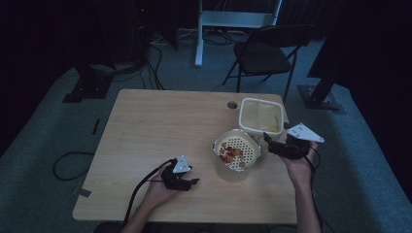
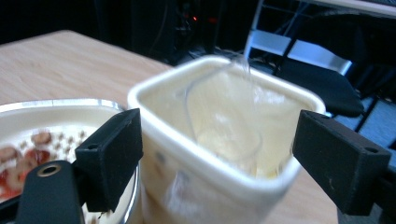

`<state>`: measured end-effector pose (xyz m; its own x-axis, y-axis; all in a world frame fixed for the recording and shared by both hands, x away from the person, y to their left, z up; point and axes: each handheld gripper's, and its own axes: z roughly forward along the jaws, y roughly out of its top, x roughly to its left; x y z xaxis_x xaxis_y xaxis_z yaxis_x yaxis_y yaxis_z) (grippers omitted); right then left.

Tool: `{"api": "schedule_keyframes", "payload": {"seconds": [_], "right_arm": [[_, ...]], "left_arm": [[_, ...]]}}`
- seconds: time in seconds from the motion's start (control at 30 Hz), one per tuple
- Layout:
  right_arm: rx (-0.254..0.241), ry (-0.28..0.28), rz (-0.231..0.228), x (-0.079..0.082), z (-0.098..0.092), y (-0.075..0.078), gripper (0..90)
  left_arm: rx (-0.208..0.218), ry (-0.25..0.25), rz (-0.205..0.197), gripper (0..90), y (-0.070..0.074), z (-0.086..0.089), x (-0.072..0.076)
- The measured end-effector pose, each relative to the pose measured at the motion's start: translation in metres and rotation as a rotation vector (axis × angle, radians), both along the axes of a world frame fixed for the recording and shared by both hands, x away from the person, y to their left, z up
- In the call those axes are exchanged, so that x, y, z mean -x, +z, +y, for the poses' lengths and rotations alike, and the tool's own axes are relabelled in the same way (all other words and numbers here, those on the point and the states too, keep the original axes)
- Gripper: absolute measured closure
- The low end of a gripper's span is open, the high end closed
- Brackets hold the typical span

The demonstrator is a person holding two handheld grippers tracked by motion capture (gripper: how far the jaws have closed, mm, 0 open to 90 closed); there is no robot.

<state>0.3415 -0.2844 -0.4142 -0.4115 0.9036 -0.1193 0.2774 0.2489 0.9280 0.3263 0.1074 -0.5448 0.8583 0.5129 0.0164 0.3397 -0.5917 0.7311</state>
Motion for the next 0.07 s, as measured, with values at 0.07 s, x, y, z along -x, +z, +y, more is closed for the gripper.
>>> {"api": "schedule_keyframes", "payload": {"seconds": [0.07], "right_arm": [[0.002,-0.008,0.012,0.0069,-0.0004,-0.0076,16.0]], "left_arm": [[-0.002,-0.001,0.000,42.8,0.0001,0.0002,-0.0003]]}}
